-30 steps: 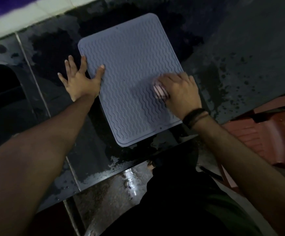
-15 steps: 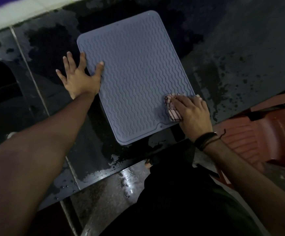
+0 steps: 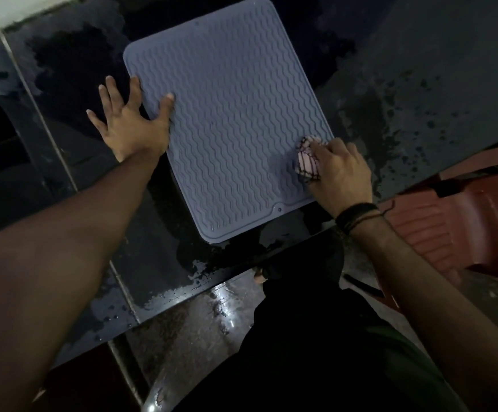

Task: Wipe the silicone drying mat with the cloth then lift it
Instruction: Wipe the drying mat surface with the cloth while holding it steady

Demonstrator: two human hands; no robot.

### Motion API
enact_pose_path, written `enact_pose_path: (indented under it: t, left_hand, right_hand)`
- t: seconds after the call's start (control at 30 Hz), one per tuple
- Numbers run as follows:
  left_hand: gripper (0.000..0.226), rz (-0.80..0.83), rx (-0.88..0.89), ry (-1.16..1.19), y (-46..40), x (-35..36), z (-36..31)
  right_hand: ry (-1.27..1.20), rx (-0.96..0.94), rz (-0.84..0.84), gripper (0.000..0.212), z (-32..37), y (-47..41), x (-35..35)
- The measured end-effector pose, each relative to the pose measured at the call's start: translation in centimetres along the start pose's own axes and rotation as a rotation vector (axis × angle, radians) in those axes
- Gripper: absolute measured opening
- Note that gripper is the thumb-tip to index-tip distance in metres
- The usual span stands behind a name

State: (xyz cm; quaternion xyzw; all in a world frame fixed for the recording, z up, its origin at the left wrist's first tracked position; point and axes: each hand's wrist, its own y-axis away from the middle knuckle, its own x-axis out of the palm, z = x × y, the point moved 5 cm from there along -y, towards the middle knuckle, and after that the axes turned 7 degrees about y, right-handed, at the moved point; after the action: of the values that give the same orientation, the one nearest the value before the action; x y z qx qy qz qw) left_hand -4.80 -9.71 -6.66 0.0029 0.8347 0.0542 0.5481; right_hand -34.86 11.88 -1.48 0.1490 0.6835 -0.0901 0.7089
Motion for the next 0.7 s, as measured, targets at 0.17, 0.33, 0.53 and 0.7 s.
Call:
enact_pose_path:
  t: [0.17, 0.33, 0.53, 0.7]
  left_hand:
    - [0.093, -0.01, 0.004, 0.002, 0.0, 0.0, 0.0]
    - [0.095, -0.007, 0.01, 0.002, 0.0, 0.0, 0.0]
    - [0.098, -0.011, 0.013, 0.001, -0.1, 0.1, 0.0]
    - [0.095, -0.009, 0.007, -0.005, -0.1, 0.1, 0.1]
  right_hand:
    - [-0.043, 0.083, -0.044, 0.045, -1.6, 2.7, -0.8]
    - [-0.2, -0.042, -0.06, 0.049, 4.0, 3.5, -1.4]
    - [-0.111, -0.164, -0.014, 0.034, 4.8, 3.6, 0.0]
    - [-0.114, -0.032, -0.042, 0.028, -1.1, 3.0, -0.4]
